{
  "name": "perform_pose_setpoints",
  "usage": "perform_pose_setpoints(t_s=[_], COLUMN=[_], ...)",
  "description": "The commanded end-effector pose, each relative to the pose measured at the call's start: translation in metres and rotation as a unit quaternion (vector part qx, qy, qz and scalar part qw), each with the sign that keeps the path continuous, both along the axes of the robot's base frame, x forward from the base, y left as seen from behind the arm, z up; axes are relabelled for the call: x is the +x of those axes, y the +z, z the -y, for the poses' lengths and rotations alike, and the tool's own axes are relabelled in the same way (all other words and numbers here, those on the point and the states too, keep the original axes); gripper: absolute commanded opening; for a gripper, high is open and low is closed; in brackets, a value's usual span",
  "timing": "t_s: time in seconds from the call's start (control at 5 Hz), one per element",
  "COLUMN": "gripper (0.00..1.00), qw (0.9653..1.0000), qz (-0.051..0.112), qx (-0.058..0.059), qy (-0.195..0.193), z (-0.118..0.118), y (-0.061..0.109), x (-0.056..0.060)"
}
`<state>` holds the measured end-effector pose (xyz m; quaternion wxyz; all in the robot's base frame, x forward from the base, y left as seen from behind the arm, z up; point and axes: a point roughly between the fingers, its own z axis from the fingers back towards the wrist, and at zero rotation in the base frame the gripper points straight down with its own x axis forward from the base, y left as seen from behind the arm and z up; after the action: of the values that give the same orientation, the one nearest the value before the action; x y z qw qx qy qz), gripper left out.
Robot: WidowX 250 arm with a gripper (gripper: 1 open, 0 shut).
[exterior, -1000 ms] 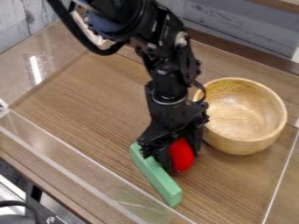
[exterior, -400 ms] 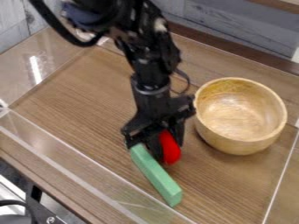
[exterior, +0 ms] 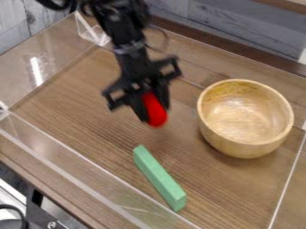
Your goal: Move the red object to the left side of the table
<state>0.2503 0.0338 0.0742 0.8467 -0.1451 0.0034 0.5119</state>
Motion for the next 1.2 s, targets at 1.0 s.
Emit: perform_pose_setpoints(t_s=[1.0], gripper=[0.00], qw=[0.9944], qz=[0.053], qx=[0.013], qy=[0.091], z=[-0.031], y=[-0.017], x=[0.004])
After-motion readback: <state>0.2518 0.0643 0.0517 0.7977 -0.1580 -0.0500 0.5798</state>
